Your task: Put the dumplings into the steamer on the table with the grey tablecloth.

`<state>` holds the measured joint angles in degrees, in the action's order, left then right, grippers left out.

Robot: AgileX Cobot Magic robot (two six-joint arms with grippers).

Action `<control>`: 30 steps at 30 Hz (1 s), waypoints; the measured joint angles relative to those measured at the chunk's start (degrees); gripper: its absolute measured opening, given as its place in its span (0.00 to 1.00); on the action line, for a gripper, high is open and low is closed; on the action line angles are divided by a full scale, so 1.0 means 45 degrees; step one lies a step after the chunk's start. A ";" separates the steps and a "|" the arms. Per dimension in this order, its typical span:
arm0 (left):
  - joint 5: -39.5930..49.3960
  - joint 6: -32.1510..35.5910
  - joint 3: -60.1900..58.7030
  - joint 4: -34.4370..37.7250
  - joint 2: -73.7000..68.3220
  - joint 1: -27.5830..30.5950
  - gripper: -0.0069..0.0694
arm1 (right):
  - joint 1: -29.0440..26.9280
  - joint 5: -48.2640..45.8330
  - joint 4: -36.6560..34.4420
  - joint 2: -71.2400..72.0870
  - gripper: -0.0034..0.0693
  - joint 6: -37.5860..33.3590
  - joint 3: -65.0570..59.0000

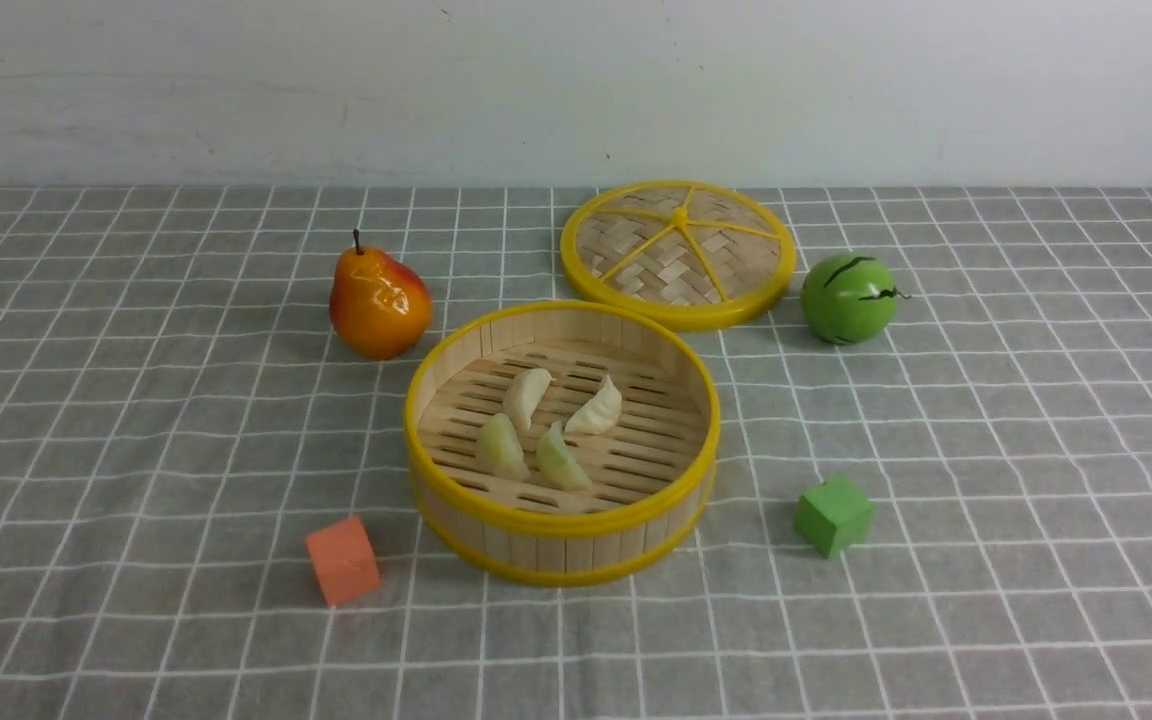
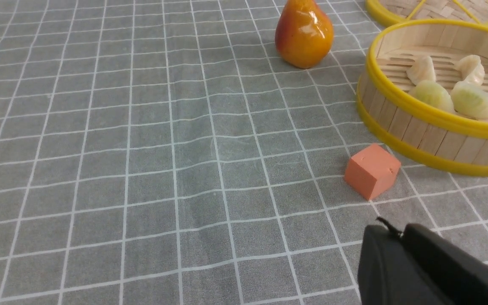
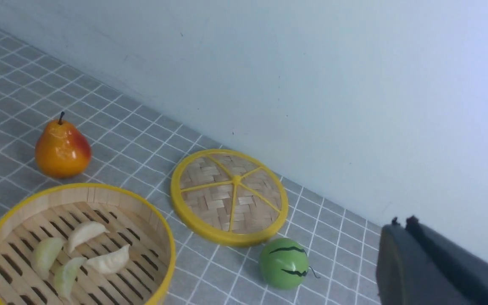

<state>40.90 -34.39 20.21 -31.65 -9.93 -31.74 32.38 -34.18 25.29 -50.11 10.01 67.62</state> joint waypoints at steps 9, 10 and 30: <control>0.0000 0.0000 0.0000 0.0000 0.0000 0.0000 0.17 | -0.0064 1.1280 0.2993 0.5272 0.03 0.3228 -0.9724; 0.0000 0.0000 0.0000 0.0000 0.0000 0.0000 0.17 | -0.0064 1.2354 0.2964 0.5483 0.04 0.3772 -1.0976; -0.0025 0.0000 0.0000 0.0000 0.0000 0.0000 0.17 | -0.0092 0.7596 0.2277 0.6060 0.05 0.6009 -1.3374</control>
<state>40.79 -34.39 20.21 -31.65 -9.93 -31.74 31.97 0.00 35.54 -22.84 37.05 7.43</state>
